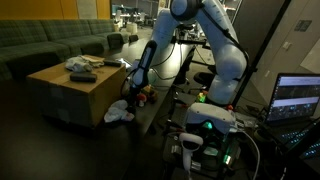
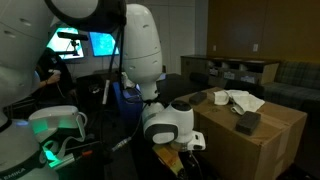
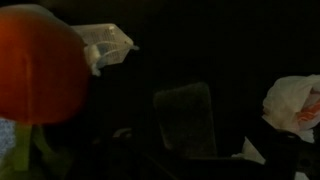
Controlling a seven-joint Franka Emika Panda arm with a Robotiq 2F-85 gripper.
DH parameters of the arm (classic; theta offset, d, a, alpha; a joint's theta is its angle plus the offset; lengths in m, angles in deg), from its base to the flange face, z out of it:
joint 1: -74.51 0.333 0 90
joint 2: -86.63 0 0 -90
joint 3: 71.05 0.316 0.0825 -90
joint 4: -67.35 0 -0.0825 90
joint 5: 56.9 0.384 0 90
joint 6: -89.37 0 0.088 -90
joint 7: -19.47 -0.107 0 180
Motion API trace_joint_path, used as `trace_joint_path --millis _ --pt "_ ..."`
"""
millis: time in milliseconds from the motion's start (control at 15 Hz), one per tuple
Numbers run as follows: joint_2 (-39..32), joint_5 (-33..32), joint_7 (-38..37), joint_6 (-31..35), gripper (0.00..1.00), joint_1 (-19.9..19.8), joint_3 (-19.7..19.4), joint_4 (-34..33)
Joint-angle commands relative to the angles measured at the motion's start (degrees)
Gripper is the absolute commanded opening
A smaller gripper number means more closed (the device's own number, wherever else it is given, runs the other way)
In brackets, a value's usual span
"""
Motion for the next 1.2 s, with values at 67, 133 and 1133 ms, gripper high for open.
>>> trace_joint_path --millis 67,133,1133 --pt "-2.6 -4.4 -2.7 1.7 1.00 0.1 -0.8 -2.5" --pt "-3.0 -4.9 -3.0 1.7 1.00 0.3 -1.1 -2.9" --pt "-8.2 -8.2 -3.8 0.4 1.00 0.7 -3.4 -9.5"
